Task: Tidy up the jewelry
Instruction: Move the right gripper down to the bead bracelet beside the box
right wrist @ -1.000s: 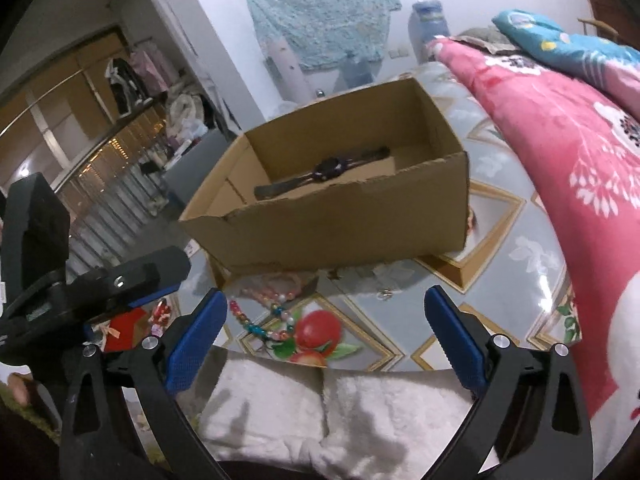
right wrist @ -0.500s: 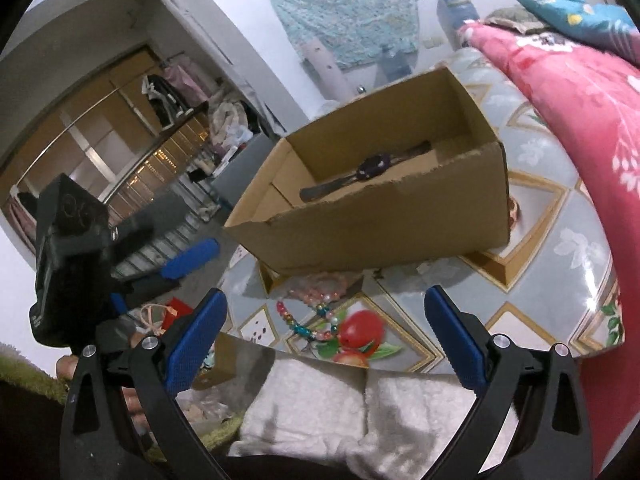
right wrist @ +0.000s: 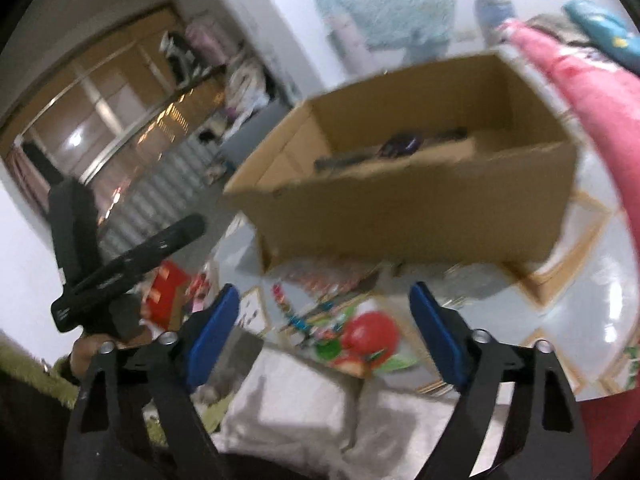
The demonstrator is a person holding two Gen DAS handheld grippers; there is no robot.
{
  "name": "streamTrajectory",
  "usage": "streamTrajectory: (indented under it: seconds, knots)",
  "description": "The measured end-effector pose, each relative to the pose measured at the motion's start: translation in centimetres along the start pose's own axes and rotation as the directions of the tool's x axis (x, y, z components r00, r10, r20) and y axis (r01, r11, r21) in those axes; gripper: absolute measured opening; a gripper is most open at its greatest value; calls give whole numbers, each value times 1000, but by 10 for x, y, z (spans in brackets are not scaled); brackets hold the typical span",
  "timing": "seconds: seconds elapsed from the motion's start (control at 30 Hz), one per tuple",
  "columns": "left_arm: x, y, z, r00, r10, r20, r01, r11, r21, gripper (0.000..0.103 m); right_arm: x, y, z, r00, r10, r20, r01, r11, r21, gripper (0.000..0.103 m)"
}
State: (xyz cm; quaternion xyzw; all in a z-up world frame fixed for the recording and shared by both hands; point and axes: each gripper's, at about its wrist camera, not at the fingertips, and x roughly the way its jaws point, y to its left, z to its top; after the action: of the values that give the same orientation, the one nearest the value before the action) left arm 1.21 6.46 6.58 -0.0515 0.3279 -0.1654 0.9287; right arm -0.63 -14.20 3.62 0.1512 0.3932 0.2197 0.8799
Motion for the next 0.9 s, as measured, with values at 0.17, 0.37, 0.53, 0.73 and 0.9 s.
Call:
streamTrajectory:
  seconds: [0.17, 0.37, 0.53, 0.73, 0.9]
  knots:
    - [25, -5, -21, 996, -10, -84, 18, 996, 89, 96, 31, 3, -5, 993, -4, -122, 4, 1000, 2, 51]
    - [45, -16, -30, 988, -6, -155, 33, 984, 173, 85, 49, 2, -6, 981, -41, -189, 41, 999, -1, 38]
    - [59, -15, -33, 976, 22, -215, 23, 979, 202, 72, 56, 9, -6, 971, -118, -208, 106, 992, -72, 33]
    - [70, -11, -35, 961, 29, -274, 34, 974, 222, 53, 63, 20, -9, 957, -193, -217, 157, 972, -173, 21]
    - [77, -11, -37, 947, 25, -319, 54, 970, 238, 39, 71, 24, -8, 945, -234, -227, 186, 959, -215, 16]
